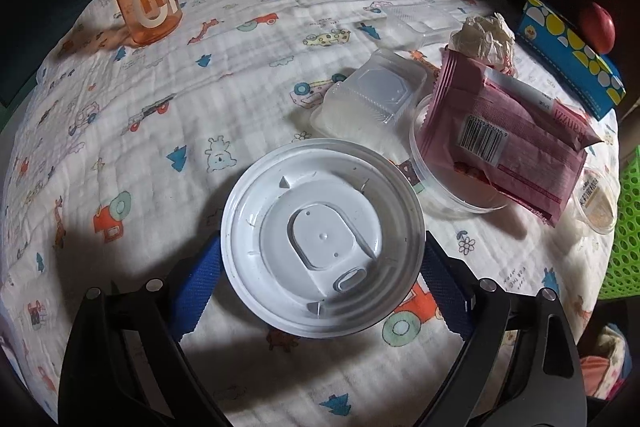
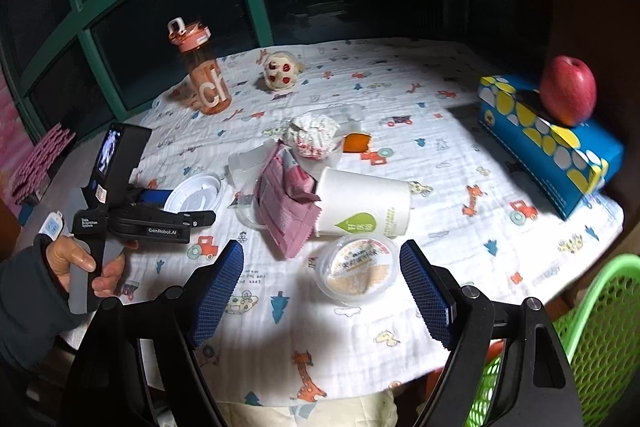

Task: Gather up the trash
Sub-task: 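Grasp the pink snack wrapper with the right tool while the left tool holds the lid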

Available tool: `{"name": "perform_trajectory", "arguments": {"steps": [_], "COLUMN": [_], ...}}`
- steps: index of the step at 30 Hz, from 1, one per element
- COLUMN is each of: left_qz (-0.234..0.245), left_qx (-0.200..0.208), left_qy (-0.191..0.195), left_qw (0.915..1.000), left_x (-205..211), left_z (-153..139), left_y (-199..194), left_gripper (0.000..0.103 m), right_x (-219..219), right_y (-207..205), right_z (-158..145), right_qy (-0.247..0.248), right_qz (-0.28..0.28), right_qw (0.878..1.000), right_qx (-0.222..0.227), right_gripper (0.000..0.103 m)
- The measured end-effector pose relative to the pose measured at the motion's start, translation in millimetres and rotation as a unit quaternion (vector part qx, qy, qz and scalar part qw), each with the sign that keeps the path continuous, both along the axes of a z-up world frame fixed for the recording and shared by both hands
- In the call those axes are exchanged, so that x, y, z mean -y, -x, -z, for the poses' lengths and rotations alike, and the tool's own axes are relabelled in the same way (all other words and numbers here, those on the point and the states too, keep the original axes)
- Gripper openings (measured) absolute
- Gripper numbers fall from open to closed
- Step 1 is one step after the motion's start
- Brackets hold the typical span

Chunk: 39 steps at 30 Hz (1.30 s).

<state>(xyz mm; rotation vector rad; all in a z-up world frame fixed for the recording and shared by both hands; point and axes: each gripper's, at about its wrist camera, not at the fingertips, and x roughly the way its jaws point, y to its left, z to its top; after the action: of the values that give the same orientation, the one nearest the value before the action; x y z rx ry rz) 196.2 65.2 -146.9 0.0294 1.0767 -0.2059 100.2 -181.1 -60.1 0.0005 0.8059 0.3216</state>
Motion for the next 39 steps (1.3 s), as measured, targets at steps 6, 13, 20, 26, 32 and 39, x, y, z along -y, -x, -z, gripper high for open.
{"name": "perform_trajectory", "arguments": {"steps": [6,13,20,26,32,39], "left_qz": [-0.016,-0.036,-0.048,-0.054,-0.057,-0.06], "left_qx": [0.019,0.031,0.036,0.032,0.028,0.028], "left_qy": [0.01,0.019,0.027,0.031,0.036,0.039], "left_qw": [0.9996,0.9987,0.9978,0.9976,0.9973,0.9971], "left_x": [-15,-35,-49,-55,-61,-63], "left_z": [-16,-28,-31,-26,-22,-22], "left_y": [10,17,20,19,18,17], "left_gripper": [0.091,0.091,0.091,0.091,0.091,0.091], "right_x": [-30,-74,-102,-116,-124,-127], "right_y": [-20,-51,-80,-95,-103,-110], "right_z": [0,9,28,50,71,79], "right_qy": [0.037,0.108,0.188,0.245,0.294,0.311], "right_qz": [-0.051,-0.119,-0.165,-0.191,-0.199,-0.197], "right_qw": [0.998,0.987,0.968,0.95,0.934,0.929], "right_qx": [0.007,0.004,-0.012,-0.036,-0.041,-0.047], "right_gripper": [0.078,0.075,0.071,0.071,0.071,0.07]}}
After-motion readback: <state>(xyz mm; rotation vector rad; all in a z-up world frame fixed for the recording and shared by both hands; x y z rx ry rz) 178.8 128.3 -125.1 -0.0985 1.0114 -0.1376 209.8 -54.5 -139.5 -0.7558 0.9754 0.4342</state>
